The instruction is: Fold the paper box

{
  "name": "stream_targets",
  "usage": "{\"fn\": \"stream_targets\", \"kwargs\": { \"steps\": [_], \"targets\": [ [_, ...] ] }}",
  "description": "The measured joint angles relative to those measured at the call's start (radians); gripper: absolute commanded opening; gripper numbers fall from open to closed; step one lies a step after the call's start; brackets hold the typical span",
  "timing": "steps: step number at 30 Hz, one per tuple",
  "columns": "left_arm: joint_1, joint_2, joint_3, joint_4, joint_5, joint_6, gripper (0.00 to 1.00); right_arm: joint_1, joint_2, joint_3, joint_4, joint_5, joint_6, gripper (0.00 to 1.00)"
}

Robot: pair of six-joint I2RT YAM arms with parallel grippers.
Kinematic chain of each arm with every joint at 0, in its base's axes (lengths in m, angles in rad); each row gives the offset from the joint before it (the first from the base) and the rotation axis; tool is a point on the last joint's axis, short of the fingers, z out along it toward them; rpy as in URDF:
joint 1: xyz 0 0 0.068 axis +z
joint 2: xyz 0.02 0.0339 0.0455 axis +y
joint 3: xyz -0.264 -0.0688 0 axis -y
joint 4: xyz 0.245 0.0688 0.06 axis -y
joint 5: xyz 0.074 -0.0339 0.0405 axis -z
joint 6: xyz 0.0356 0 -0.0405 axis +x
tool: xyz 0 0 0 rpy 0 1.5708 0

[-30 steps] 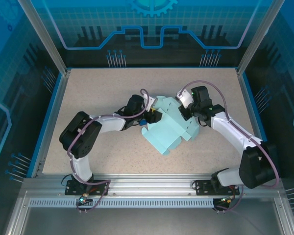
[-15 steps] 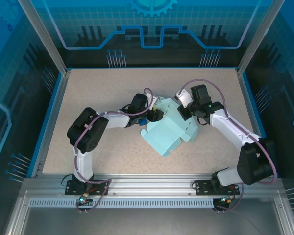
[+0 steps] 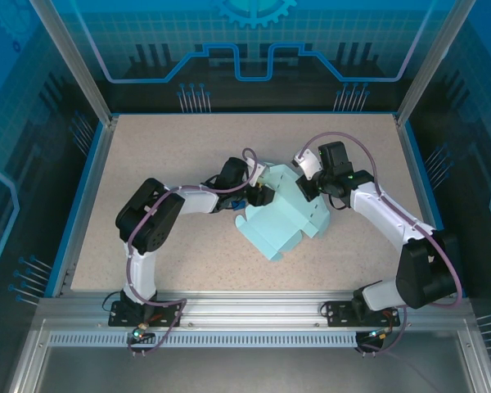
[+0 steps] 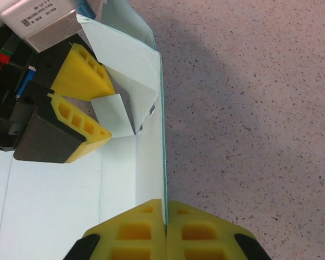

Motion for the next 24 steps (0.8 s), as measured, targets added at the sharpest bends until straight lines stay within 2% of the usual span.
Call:
{"fn": "stream_targets", "kwargs": {
  "steps": [3,10,24],
  "targets": [
    [0.0,0.0,-0.008,0.031,0.03,-0.013,0.49,0.0,0.0,0.0,0.0,0.0,0.005,0.0],
    [-0.013,-0.008,-0.056,0.089,0.075,-0.024,0.49,0.0,0.013,0.0,0.001,0.0,0.019,0.0],
    [-0.06,0.017,-0.087,0.217,0.077,-0.068,0.54,-0.008,0.022,-0.002,0.002,0.003,0.042,0.0]
  ]
}}
